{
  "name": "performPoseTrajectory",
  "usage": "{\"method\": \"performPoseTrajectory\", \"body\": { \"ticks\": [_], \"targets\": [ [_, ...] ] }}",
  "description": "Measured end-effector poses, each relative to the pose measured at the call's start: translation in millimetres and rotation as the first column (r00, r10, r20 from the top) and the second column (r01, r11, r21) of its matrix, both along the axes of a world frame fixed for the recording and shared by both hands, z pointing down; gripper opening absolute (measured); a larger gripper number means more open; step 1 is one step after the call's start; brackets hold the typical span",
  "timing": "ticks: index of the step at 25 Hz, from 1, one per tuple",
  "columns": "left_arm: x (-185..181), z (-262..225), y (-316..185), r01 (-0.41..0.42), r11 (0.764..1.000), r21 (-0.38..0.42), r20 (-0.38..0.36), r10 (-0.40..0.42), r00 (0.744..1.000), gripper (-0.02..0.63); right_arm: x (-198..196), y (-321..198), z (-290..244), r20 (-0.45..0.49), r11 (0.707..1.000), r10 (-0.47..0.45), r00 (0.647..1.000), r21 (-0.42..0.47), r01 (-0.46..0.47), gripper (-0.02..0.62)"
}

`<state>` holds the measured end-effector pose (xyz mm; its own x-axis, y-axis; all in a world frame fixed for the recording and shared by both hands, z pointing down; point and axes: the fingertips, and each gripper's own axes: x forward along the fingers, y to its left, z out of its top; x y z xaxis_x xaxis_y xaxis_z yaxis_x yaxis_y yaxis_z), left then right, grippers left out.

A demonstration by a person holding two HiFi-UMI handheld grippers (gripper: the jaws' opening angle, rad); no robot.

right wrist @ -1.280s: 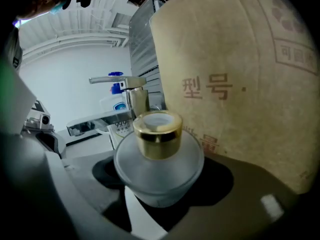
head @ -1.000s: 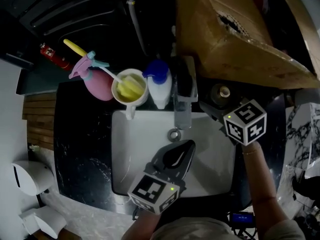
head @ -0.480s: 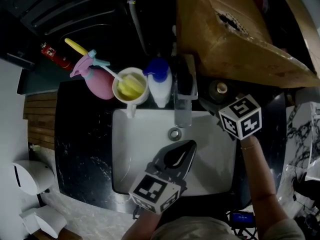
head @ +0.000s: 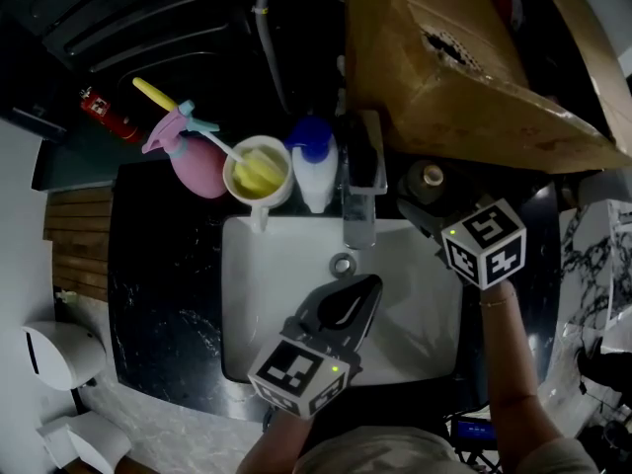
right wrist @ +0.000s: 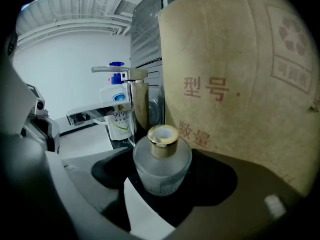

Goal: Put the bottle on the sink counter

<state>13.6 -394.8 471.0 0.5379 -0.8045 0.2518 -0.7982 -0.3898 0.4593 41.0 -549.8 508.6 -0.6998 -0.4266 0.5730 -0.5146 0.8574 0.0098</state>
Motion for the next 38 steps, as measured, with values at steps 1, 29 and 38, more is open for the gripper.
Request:
{"method": "performPoseTrajectory", "body": {
  "ticks": [1,29,38],
  "targets": [
    [-3,1,1,0.003,1.000,-0.001,0.004,-0.003,1.000,0.008,2,1,-4,0.009,1.000,0.007,1.000,0.007,-0.007,0.356],
    [-31,-67,93,-0.225,0.959,0.170,0.118,0.207,0.971,0.008,45,197,-142,0.348,0.916,0.265,0.899,0.202,-0.347,0.337],
    [-13,-91,121,-0.285,0.930,0.232,0.124,0.263,0.957,0.008,15,258,-160,0.317,0.950,0.098,0.943,0.253,-0.184,0.240]
  ]
}}
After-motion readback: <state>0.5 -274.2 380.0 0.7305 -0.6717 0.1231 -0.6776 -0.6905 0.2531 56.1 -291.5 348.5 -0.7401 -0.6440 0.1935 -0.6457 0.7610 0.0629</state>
